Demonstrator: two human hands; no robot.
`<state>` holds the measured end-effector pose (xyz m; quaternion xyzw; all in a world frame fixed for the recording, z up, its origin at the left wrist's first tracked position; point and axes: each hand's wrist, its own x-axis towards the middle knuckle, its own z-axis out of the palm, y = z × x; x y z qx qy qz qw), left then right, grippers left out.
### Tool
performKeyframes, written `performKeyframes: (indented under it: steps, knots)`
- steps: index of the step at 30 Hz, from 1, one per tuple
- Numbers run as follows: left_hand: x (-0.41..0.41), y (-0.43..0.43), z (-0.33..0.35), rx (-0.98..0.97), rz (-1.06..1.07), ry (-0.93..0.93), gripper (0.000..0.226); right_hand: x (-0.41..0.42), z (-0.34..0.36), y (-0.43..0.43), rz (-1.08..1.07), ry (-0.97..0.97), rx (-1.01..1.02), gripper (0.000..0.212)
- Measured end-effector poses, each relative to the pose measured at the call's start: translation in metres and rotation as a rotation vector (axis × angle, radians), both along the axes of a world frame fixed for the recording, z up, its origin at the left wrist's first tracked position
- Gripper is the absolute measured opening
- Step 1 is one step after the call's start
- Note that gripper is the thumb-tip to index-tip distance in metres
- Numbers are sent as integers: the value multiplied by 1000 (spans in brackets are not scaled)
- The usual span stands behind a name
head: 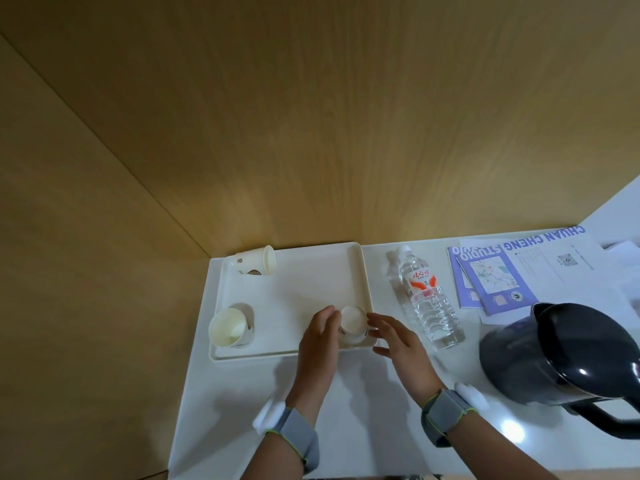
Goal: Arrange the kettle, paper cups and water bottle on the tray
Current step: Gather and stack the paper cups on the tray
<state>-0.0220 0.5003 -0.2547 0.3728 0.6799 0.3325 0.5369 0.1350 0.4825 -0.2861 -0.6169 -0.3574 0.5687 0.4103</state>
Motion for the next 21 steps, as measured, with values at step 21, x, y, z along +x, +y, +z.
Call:
performKeyframes:
  steps: [21]
  knots:
    - [-4,3,5,114,85,107,16,2,15,3,-33,-149,179,13]
